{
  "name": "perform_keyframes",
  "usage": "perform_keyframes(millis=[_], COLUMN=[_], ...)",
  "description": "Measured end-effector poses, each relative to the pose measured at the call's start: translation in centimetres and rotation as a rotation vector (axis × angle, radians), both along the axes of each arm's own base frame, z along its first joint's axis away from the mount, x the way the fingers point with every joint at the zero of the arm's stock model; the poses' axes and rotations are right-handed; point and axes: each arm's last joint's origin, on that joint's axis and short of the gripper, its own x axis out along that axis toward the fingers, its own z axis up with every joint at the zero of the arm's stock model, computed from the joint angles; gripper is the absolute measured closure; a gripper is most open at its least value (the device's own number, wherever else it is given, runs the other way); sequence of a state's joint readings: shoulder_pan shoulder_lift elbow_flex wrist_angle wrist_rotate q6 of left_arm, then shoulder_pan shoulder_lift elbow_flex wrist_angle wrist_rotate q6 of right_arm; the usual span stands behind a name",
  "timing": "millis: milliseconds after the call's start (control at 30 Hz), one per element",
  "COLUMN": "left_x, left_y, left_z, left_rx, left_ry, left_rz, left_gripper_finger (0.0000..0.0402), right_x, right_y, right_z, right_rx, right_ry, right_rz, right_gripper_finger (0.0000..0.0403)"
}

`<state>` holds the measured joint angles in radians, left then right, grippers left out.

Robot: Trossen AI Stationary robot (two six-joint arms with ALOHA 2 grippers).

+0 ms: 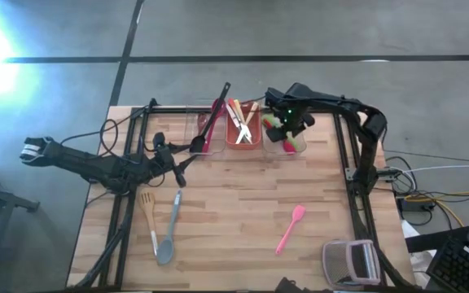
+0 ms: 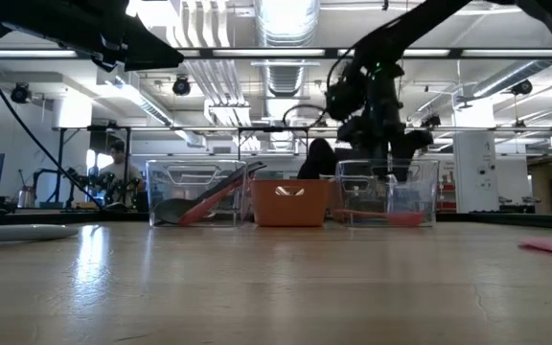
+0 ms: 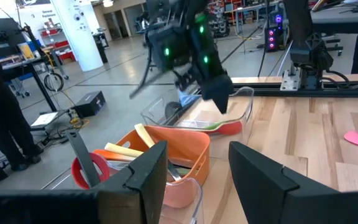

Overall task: Pick & Place Kitchen Items
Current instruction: Put the gray serving spoon into the left transparent bin

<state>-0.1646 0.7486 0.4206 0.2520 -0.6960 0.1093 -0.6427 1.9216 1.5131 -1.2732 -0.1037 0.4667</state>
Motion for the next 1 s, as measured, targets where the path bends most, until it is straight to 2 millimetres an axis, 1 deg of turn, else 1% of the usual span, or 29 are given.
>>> perform_keyframes(millis=[133, 267, 433, 567, 667, 800, 1000], left_x=[0.0, 0.0, 0.0, 0.0, 0.0, 0.0, -0.3], left_y=[0.0, 0.0, 0.0, 0.0, 0.0, 0.0, 0.0], left_z=[0.0, 0.0, 0.0, 0.0, 0.0, -0.2, -0.5], left_rx=[0.0, -0.001, -0.001, -0.002, -0.005, -0.018, -0.07], left_ry=[0.0, 0.0, 0.0, 0.0, 0.001, 0.01, 0.013], left_rz=[0.0, 0.0, 0.0, 0.0, 0.0, 0.001, 0.007], left_gripper_finger=[0.0227, 0.0227, 0.0227, 0.0227, 0.0227, 0.0227, 0.0227], right_x=[-0.3, -1.0, -2.0, -3.0, -3.7, -4.5, -4.8], right_y=[0.7, 2.0, 4.1, 6.1, 7.3, 8.9, 10.6], right_z=[2.9, 5.8, 9.4, 11.7, 13.1, 14.5, 15.4], right_rx=[-0.055, -0.111, -0.188, -0.299, -0.365, -0.444, -0.528], right_ry=[-0.075, -0.152, -0.245, -0.274, -0.298, -0.322, -0.328], right_rz=[0.011, 0.03, 0.064, 0.095, 0.096, 0.111, 0.15], right_gripper_finger=[0.0206, 0.0212, 0.0222, 0.0235, 0.0247, 0.0262, 0.028])
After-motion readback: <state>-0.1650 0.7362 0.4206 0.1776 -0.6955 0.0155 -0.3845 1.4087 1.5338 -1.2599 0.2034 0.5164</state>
